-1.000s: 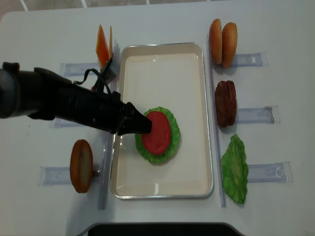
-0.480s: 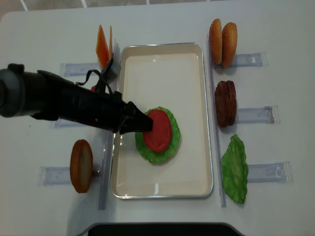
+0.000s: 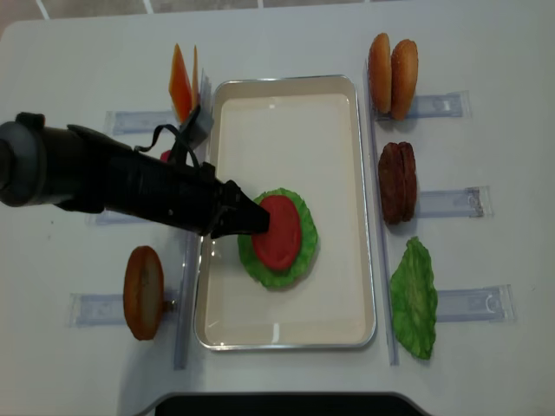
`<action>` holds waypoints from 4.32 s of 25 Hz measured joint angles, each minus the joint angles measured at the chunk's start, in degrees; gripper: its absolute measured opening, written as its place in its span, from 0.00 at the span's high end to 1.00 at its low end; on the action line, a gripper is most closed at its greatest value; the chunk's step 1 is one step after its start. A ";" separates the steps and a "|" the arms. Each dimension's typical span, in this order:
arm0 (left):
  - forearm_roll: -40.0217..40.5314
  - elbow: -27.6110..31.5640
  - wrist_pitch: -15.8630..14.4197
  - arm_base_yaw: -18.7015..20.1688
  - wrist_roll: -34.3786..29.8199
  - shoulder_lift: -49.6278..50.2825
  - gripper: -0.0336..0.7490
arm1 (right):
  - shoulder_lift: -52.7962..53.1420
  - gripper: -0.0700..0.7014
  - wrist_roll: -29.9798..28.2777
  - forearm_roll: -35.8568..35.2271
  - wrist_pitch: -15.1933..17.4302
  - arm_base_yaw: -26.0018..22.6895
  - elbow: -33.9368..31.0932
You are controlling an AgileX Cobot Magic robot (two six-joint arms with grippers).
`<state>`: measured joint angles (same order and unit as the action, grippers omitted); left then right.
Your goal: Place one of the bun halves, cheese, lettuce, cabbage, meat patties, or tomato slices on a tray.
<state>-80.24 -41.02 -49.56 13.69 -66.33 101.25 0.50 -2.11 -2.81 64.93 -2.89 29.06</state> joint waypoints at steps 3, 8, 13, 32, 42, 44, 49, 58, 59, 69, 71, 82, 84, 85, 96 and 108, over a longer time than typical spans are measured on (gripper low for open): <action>1.70 0.00 1.01 0.00 2.61 0.00 0.64 | 0.00 0.55 0.00 0.00 0.00 0.00 0.00; 2.59 -0.04 1.42 0.00 4.32 0.00 0.40 | 0.00 0.55 0.00 0.00 0.00 0.00 0.00; 5.42 -1.31 2.67 0.00 8.27 0.00 0.36 | 0.00 0.55 0.00 0.00 0.00 0.00 0.00; 28.93 -21.22 -2.84 0.00 35.96 0.04 0.35 | 0.00 0.55 0.00 0.00 0.00 0.00 0.00; 54.13 -40.42 -14.95 0.00 54.12 0.04 0.35 | 0.00 0.55 0.00 0.00 0.00 0.00 0.00; 61.18 -42.35 -18.07 -0.06 57.45 0.04 0.35 | 0.00 0.55 0.00 0.00 0.00 0.00 0.00; 68.46 -43.31 -19.97 -4.01 59.84 0.04 0.35 | 0.00 0.55 0.00 0.00 0.00 0.00 0.00; 77.35 -43.42 -20.02 -17.26 61.98 -0.06 0.35 | 0.00 0.55 0.00 0.00 0.00 0.00 0.00; 77.83 -43.42 -20.02 -18.30 62.17 -0.13 0.36 | 0.00 0.55 0.00 0.00 0.00 0.00 0.00; 80.65 -43.19 -20.08 -19.20 62.36 -3.48 0.41 | 0.00 0.55 0.00 0.00 0.00 0.00 0.00; 80.65 -41.52 -20.08 -19.20 62.43 -5.43 0.41 | 0.00 0.55 0.00 0.00 0.00 0.00 0.00; 79.31 -26.55 -20.49 -19.20 62.50 -27.13 0.42 | 0.00 0.55 0.00 0.00 0.00 0.00 0.00; 78.16 -24.31 -20.63 -19.20 62.50 -31.67 0.42 | 0.00 0.55 0.00 0.00 0.00 0.00 0.00; 77.83 -23.10 -20.68 -19.20 62.50 -33.47 0.42 | 0.00 0.55 0.00 0.00 0.00 0.00 0.00; 76.42 -7.74 -21.01 -19.20 61.66 -56.98 0.43 | 0.00 0.55 0.00 0.00 0.00 0.00 0.00; 76.38 10.65 -15.91 -19.20 60.70 -85.33 0.45 | 0.00 0.55 0.00 0.00 0.00 0.00 0.00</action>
<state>-3.86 -30.37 -65.48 -5.51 -5.63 15.92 0.50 -2.11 -2.81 64.93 -2.89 29.06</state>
